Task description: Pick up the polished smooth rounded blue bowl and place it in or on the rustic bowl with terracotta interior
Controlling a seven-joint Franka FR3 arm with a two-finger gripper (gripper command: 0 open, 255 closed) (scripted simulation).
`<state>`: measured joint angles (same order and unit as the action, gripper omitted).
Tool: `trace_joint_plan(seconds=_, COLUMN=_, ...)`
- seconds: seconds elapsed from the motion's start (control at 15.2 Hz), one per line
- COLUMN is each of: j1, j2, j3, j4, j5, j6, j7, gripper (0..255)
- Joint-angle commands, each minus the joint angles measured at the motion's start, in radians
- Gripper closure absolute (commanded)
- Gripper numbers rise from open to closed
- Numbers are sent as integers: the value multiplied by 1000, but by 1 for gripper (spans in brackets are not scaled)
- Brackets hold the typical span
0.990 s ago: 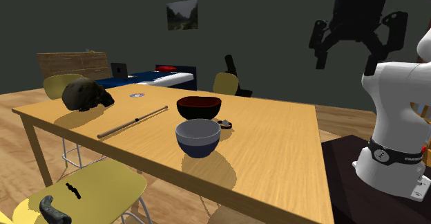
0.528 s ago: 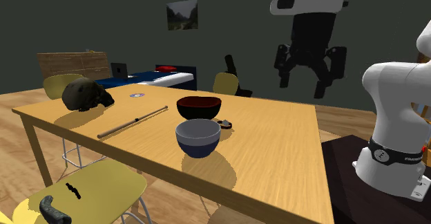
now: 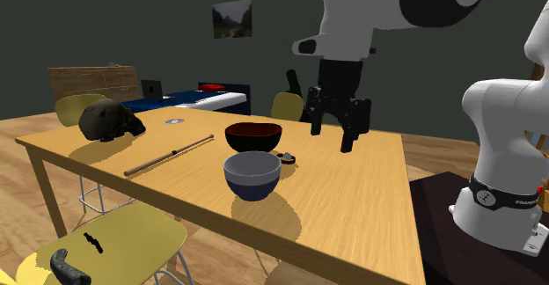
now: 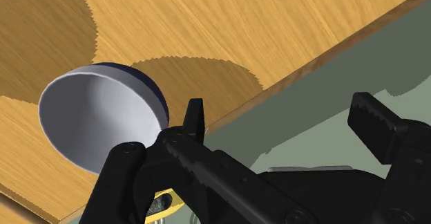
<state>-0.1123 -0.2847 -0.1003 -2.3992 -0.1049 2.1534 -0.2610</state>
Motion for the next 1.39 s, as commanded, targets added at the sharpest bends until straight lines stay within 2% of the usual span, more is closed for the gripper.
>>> trace_joint_plan(seconds=0.0, j1=-10, j2=64, j3=-19, j4=22, j5=-5, j6=50, j7=-25, gripper=0)
trace_joint_plan(seconds=0.4, j1=-35, j2=282, j3=-60, j4=143, j5=9, j6=168, j7=-96, gripper=0)
trace_joint_plan(seconds=0.79, j1=-69, j2=491, j3=-79, j4=299, j5=48, j6=240, j7=-168, gripper=0)
trace_joint_plan(seconds=1.32, j1=-78, j2=566, j3=-75, j4=288, j5=62, j6=326, j7=-178, gripper=0)
